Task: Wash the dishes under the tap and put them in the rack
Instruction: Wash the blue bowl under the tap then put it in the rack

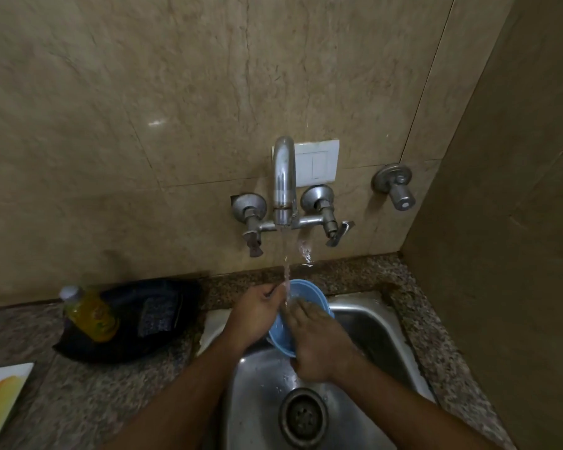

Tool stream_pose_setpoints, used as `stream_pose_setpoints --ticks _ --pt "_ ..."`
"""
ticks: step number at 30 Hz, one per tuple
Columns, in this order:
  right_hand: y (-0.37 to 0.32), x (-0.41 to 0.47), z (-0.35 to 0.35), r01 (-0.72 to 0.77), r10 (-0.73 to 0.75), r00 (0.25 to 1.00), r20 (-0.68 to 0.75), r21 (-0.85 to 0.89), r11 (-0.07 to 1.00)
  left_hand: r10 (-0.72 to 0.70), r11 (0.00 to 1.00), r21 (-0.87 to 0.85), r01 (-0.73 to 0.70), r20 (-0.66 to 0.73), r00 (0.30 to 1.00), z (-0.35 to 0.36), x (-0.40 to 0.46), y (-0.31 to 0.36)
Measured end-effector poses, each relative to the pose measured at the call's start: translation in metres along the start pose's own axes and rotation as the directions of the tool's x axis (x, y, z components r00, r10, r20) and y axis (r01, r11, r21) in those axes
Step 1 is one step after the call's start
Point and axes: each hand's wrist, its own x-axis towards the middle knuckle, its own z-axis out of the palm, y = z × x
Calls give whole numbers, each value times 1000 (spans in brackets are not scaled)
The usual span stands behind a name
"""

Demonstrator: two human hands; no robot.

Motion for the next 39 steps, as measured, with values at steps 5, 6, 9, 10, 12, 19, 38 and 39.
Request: stream_pose_setpoints --ticks 5,6,9,10,12,19,38,39 --pt "-31 2 3 -105 130 967 220 -121 987 -21 991 128 32 -86 996 8 -2 -8" --pt "-30 0 4 -83 97 975 198 -74 994 -35 993 109 49 -126 991 8 -4 -13" --pt "-18 5 7 -149 150 983 103 -19 989 -46 998 34 52 -163 986 8 -6 -14" --pt "-21 8 5 -201 204 971 124 -40 979 -18 998 55 27 -148 989 9 -5 -10" --pt "-31 10 6 -170 184 968 168 -96 981 17 995 98 -3 -142 990 8 -6 -3" --pt "-10 -3 29 54 84 918 -387 334 941 23 997 73 -11 -171 985 -4 -11 -1" --pt "-49 -3 26 44 118 974 -196 669 742 -292 891 -393 227 -113 950 25 -13 -11" --pt "-40 -6 25 89 28 979 -202 546 833 -293 872 -451 189 -171 941 22 -7 -8"
